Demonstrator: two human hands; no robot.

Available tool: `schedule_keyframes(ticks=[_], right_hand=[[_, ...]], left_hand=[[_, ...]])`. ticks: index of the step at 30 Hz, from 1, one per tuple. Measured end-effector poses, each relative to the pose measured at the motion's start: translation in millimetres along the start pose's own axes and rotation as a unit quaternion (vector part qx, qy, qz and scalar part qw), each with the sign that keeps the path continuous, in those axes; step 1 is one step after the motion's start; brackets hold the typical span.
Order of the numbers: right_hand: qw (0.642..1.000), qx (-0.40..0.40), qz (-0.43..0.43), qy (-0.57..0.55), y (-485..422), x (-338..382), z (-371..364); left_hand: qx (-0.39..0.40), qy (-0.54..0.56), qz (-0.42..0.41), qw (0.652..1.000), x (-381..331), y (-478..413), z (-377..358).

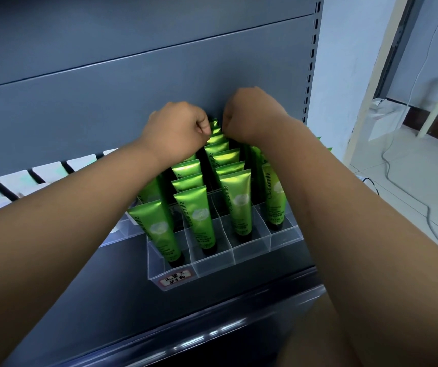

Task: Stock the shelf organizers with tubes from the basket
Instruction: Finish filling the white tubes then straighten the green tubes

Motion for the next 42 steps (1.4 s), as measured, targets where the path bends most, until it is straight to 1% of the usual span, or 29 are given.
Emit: schedule_keyframes(ticks=[9,12,18,25,28,35,38,42], right_hand=[[1.000,0.008,-0.001,0.004,-2,-3,-3],[1.000,0.004,-0.007,0.001,-2,-6,-2],[0.999,-0.013,0.010,-0.027,-10,0,8],[0.998,-0.020,-0.012,-0.052,-22,1,13],[0.999,-0.014,-0.004,-0.044,-23,4,9],[1.000,-0.003,-0.011,-0.027,-23,3,-5],[0.999,-0.007,-0.015,-0.028,-24,1,-4],[0.999,0.009,-0.019,-0.036,-23,1,-6]], left_hand=[[-0.008,0.026,0.035,0.999,7,3,1],[-0.019,0.035,0.042,0.998,10,1,3],[-0.043,0.036,0.058,0.997,17,-8,13],[-0.005,0.012,0.055,0.998,21,-21,6],[0.010,-0.005,0.056,0.998,22,-25,2],[0.037,0.005,0.062,0.997,21,-24,0],[0.043,0.003,0.061,0.997,22,-23,-2],[0.038,0.005,0.058,0.998,21,-22,-2]])
Point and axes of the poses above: each hand's wrist, its own y-axis away from the middle knuckle, its own z-axis out of the back of the hand, x = y × z, the point moved 9 cm from there along -y, towards the middle knuckle, and after that the axes turned 4 degrees about -y, right-handed, at the moved point
